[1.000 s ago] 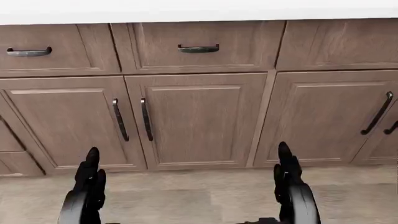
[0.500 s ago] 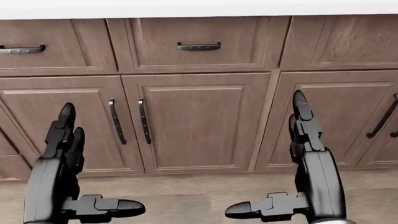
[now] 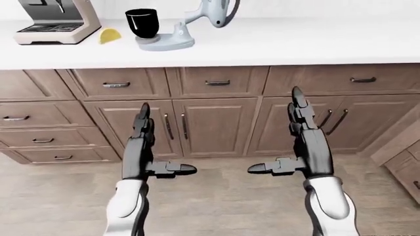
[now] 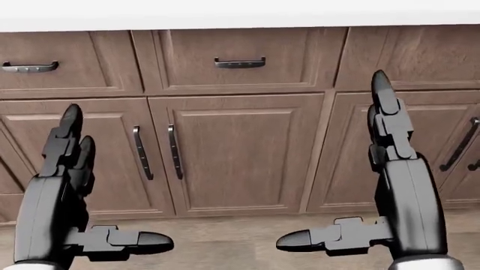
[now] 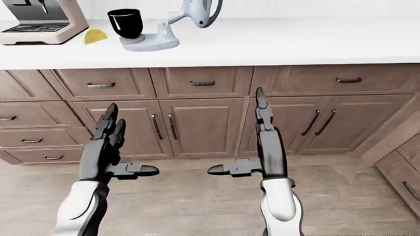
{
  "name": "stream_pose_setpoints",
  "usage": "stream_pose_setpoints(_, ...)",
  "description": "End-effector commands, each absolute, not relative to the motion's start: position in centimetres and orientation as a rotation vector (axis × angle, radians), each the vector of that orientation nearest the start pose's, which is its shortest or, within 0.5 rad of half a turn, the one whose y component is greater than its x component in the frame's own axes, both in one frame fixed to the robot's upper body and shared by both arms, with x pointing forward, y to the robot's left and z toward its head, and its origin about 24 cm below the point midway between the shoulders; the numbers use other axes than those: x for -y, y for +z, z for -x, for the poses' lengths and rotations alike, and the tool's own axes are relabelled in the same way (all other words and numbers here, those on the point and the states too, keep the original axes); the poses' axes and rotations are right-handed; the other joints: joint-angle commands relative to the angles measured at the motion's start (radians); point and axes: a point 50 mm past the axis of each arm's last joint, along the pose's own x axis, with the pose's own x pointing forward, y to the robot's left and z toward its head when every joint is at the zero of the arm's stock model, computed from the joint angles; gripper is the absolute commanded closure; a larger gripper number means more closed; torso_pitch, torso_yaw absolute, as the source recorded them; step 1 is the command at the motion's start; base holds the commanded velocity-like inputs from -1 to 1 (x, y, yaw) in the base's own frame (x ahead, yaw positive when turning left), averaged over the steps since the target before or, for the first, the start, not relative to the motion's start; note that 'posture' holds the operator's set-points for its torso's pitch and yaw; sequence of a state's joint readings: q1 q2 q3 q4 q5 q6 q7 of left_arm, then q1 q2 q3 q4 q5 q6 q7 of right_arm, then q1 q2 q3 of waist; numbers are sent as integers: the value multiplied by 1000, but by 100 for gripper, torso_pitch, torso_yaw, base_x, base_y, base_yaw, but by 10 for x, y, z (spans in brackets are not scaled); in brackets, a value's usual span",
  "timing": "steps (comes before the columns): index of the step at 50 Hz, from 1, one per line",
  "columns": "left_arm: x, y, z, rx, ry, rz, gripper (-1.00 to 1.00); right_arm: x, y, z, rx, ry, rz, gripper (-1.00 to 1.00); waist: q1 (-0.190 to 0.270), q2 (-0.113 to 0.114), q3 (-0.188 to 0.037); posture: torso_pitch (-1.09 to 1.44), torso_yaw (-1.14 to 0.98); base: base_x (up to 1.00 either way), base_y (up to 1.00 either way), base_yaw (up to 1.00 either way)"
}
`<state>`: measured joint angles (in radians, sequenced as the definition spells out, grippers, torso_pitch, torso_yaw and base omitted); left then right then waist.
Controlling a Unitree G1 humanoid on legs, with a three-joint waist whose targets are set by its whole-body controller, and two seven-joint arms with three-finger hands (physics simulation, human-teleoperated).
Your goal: Place the cheese in the stand mixer bowl.
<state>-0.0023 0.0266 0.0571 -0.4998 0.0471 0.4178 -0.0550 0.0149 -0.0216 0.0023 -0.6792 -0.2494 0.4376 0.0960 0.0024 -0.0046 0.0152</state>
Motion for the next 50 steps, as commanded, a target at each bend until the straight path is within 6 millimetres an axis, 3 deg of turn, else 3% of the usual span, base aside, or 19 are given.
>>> stream_pose_setpoints(1, -163, 136, -239, 182, 14, -78, -100, 155, 161, -223, 282, -33, 249, -100, -1, 1, -13, 0, 0, 0, 20, 0)
stream_pose_setpoints(5, -164, 138, -238, 189, 20, -77, -100, 154, 163, -221, 289, -29, 246, -100, -6, 12, -2, 0, 0, 0, 20, 0)
stream_pose_setpoints(8, -164, 139, -236, 191, 20, -78, -100, 154, 163, -221, 289, -26, 244, -100, -10, 79, 2, 0, 0, 0, 20, 0)
stream_pose_setpoints(9, -164, 139, -236, 192, 20, -78, -100, 153, 163, -221, 290, -24, 243, -100, -7, 60, 4, 0, 0, 0, 21, 0)
stream_pose_setpoints(12, -164, 138, -237, 193, 21, -82, -100, 155, 164, -221, 290, -26, 240, -100, -7, 58, 9, 0, 0, 0, 20, 0)
stream_pose_setpoints(19, -165, 138, -237, 197, 22, -86, -100, 153, 164, -223, 293, -19, 241, -100, -11, 11, 9, 0, 0, 0, 21, 0)
stream_pose_setpoints(22, -166, 138, -237, 199, 26, -91, -100, 152, 164, -222, 293, -17, 241, -100, -10, -18, 8, 0, 0, 0, 20, 0)
stream_pose_setpoints(24, -166, 137, -236, 200, 28, -92, -100, 151, 165, -222, 295, -15, 239, -100, -11, -58, -2, 0, 0, 0, 21, 0)
stream_pose_setpoints(26, -166, 138, -236, 199, 27, -93, -100, 152, 165, -221, 296, -18, 237, -100, -19, -35, 4, 0, 0, 0, 23, 0)
stream_pose_setpoints(29, -167, 131, -237, 200, 31, -98, -100, 152, 165, -221, 294, -19, 238, -100, -13, -46, -5, 0, 0, 0, 23, 0)
stream_pose_setpoints(33, -169, 139, -236, 203, 37, -100, -100, 153, 166, -220, 294, -22, 237, -100, -10, -12, 9, 0, 0, 0, 22, 0)
stream_pose_setpoints(35, -169, 138, -237, 203, 37, -100, -100, 153, 165, -221, 294, -21, 237, -100, -13, 18, 11, 0, 0, 0, 23, 0)
stream_pose_setpoints(36, -169, 139, -237, 203, 38, -101, -100, 153, 166, -221, 294, -22, 238, -100, -14, 39, 8, 0, 0, 0, 21, 0)
stream_pose_setpoints(38, -170, 137, -237, 204, 40, -101, -100, 153, 166, -221, 294, -22, 238, -100, -11, 117, -14, 0, 0, 0, 22, 0)
stream_pose_setpoints(39, -171, 140, -237, 205, 42, -101, -100, 152, 166, -220, 295, -21, 239, -100, -3, 66, 0, 0, 0, 0, 22, 0)
stream_pose_setpoints(41, -172, 140, -237, 206, 45, -100, -100, 152, 166, -220, 295, -20, 237, -100, -2, 68, 5, 0, 0, 0, 22, 0)
stream_pose_setpoints(46, -172, 140, -237, 206, 47, -101, -100, 152, 167, -219, 296, -20, 237, -100, -4, 13, 10, 0, 0, 0, 22, 0)
stream_pose_setpoints(48, -172, 142, -234, 210, 45, -101, -100, 152, 167, -219, 298, -23, 236, -100, -6, -14, 12, 0, 0, 0, 23, 0)
stream_pose_setpoints(50, -172, 141, -235, 212, 46, -102, -100, 153, 168, -217, 303, -25, 233, -100, -7, -62, 3, 0, 0, 0, 23, 0)
